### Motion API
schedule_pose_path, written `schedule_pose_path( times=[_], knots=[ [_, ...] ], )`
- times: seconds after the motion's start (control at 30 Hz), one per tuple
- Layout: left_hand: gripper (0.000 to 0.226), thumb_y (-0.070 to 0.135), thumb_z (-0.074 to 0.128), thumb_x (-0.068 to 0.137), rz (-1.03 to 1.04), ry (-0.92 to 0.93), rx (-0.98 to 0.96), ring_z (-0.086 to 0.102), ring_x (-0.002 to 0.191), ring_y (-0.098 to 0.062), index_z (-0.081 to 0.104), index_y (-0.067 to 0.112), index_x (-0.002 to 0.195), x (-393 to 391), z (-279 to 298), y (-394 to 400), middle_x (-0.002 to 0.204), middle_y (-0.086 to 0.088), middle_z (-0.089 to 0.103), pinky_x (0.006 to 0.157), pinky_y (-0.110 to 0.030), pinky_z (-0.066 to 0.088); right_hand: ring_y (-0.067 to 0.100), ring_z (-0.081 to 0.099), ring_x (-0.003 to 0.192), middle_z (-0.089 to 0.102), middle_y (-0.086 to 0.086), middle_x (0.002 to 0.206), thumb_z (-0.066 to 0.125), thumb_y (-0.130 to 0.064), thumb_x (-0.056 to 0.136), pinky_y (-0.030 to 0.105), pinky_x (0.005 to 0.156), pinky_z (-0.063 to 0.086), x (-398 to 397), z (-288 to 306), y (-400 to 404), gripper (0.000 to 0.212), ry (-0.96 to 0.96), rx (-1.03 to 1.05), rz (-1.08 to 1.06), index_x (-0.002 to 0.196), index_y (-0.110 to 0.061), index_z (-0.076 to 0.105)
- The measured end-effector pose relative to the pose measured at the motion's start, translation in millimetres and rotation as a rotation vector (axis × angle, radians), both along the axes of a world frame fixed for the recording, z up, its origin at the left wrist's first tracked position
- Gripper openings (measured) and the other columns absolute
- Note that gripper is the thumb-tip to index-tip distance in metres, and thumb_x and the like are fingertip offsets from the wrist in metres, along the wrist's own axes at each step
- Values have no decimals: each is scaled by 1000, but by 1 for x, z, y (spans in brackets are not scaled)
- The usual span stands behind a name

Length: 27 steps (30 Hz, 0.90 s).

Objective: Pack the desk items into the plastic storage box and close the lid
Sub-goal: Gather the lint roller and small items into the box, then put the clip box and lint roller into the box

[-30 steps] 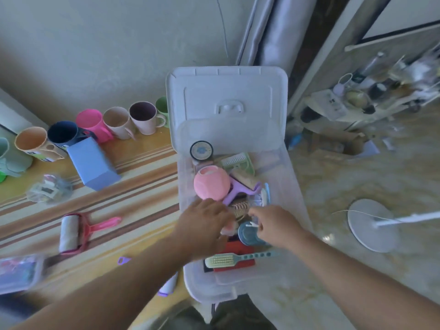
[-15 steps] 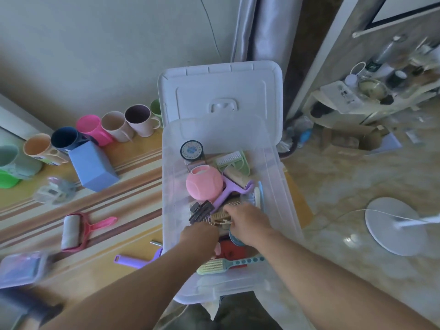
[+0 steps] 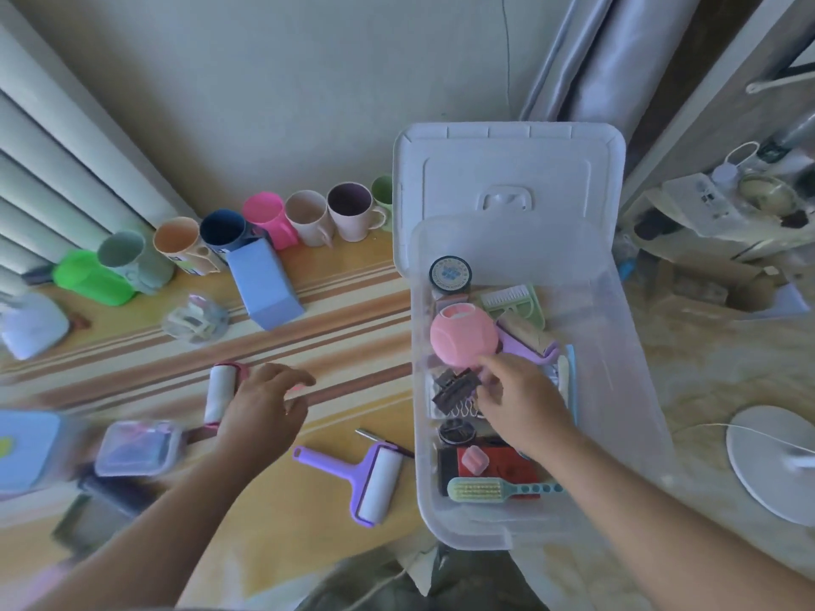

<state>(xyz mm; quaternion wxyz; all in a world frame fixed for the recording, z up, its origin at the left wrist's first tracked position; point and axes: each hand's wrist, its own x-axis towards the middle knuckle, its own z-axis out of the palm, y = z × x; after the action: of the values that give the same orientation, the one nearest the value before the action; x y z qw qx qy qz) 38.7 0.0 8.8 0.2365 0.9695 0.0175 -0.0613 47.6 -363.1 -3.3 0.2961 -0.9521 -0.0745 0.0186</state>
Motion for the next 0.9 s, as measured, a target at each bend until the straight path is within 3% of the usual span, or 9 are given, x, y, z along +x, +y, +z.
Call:
schedule_pose_path(
  times=[0.1,0.17,0.23,0.3,0.37,0.47,0.67,0.9],
  knots=[
    [31,2,76,79,-4,52,61,65,96,-29,79,24,100,-8,-24,51,104,2,68,77,-38,51,16,58,85,61,-7,91,64,-17,86,31,73,52,-3,43,68,31,-243,175,79,116,-22,63],
    [32,-1,77,75,-22,37,83,67,89,-34,79,22,97,-13,-38,69,99,0,71,75,-40,53,13,56,90,61,-8,94,64,-14,84,25,80,47,-3,54,114,33,-290,181,208,116,-22,62],
    [30,5,77,78,-17,87,98,67,95,-33,79,26,99,-17,-47,86,105,1,72,78,-41,53,20,59,97,66,-2,100,64,-10,84,34,83,51,0,42,163,31,-119,68,283,114,-18,66],
    [30,14,74,83,-54,160,92,63,107,-27,76,32,106,-19,-55,99,115,5,70,84,-39,51,30,60,108,66,5,111,60,-12,90,43,87,54,2,15,204,29,178,-102,270,118,-16,65],
    [31,21,69,86,-118,221,73,59,116,-22,73,37,112,-22,-62,107,122,10,66,93,-38,51,32,59,116,63,6,121,58,-17,95,44,92,54,1,-18,226,25,380,-252,203,121,-16,60],
    [32,24,65,86,-152,242,46,58,116,-20,71,39,113,-25,-72,117,126,12,64,92,-36,51,31,58,117,58,5,122,58,-26,97,40,87,52,-2,-57,230,21,537,-453,60,117,-20,56],
    [29,21,68,88,-115,181,-15,58,113,-21,73,36,112,-37,-81,149,120,9,69,96,-39,49,25,67,104,65,2,111,67,-24,83,31,75,51,0,-97,215,22,606,-676,-6,105,-22,64],
    [28,18,65,90,-94,209,-17,57,121,-18,75,33,111,-54,-77,186,124,10,68,105,-39,46,26,70,99,64,-1,102,58,-17,90,33,72,53,5,-108,222,23,520,-743,107,110,-26,66]
  ],
)
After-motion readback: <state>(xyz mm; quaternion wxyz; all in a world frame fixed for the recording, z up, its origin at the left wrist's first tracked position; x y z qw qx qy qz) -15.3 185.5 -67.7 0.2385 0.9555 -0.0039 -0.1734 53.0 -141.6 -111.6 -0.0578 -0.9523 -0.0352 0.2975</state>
